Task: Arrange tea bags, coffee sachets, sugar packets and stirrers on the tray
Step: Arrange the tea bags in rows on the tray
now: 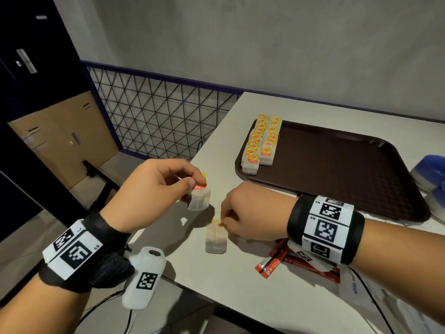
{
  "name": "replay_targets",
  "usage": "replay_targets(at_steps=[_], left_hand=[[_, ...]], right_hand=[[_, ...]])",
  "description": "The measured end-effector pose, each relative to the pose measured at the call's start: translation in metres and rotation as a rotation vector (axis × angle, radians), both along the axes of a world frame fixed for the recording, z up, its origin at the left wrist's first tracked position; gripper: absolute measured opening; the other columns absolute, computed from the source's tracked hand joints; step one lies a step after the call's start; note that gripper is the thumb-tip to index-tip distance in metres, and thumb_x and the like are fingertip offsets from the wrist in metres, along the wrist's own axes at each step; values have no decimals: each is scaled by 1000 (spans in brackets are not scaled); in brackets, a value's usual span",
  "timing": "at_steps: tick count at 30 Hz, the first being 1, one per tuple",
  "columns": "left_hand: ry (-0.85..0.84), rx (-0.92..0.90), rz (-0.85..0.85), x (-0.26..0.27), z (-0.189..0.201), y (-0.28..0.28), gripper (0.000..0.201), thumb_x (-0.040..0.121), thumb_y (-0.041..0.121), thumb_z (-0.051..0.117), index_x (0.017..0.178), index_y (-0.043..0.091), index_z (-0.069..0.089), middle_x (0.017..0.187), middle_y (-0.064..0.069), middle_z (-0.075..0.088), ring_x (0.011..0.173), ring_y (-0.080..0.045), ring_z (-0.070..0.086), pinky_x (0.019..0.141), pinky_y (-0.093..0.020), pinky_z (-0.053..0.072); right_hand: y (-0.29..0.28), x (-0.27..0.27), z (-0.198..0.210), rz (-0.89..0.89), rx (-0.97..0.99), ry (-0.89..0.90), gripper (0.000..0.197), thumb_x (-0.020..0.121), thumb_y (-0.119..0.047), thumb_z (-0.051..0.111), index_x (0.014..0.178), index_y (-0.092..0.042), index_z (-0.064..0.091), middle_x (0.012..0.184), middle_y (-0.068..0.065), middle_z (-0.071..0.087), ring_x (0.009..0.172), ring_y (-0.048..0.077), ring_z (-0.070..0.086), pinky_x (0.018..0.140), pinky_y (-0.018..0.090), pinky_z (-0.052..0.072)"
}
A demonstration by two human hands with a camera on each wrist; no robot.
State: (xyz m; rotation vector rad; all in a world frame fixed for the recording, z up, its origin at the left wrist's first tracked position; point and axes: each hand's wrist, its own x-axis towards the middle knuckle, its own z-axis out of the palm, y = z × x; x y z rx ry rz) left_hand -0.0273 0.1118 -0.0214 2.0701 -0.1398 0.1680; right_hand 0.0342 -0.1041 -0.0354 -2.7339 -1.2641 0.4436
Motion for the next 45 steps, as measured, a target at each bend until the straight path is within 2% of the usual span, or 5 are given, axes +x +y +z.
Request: replay_targets(at_steps=[10, 18, 25, 38, 45], left_hand=[[14, 2, -35, 3, -4, -11, 23, 98, 8, 67, 92, 27, 78, 97, 1, 78, 78, -30, 74, 88, -59, 56], [61, 85, -263, 10, 5, -53, 17, 89, 20, 80, 103, 31, 76, 110, 14, 76, 93, -13, 72, 90, -44, 58], [63, 94, -470, 18, 2, -80, 28, 93, 30, 76, 121, 35, 72, 126, 14, 70, 118, -17, 66, 96, -48, 56], [33, -143, -365, 18, -9, -109, 12, 90, 30, 74, 92, 20, 80, 88, -6, 77, 83, -28, 72, 78, -39, 58], [16, -146, -261, 19, -4, -111, 7, 91, 27, 76, 86, 26, 81, 82, 1, 77, 72, -8, 67, 66, -21, 50]], right_hand=[[-59, 1, 37, -306, 510, 230, 11, 97, -32, 70, 95, -29, 81, 84, -16, 75, 80, 1, 70, 73, 15, 54], [-93, -12, 53, -368, 924, 587, 17, 103, -14, 58, 104, 2, 65, 89, 15, 76, 77, 36, 72, 74, 50, 60], [-111, -14, 52, -404, 1045, 592, 19, 104, -15, 55, 106, 2, 63, 97, 28, 71, 82, 45, 65, 68, 38, 57], [-124, -17, 56, -519, 1087, 555, 16, 102, -10, 60, 106, 3, 69, 93, 29, 70, 77, 38, 71, 71, 41, 61], [-133, -22, 48, -593, 1121, 412, 12, 94, -15, 72, 100, -10, 82, 89, 18, 76, 79, 27, 71, 76, 34, 59]])
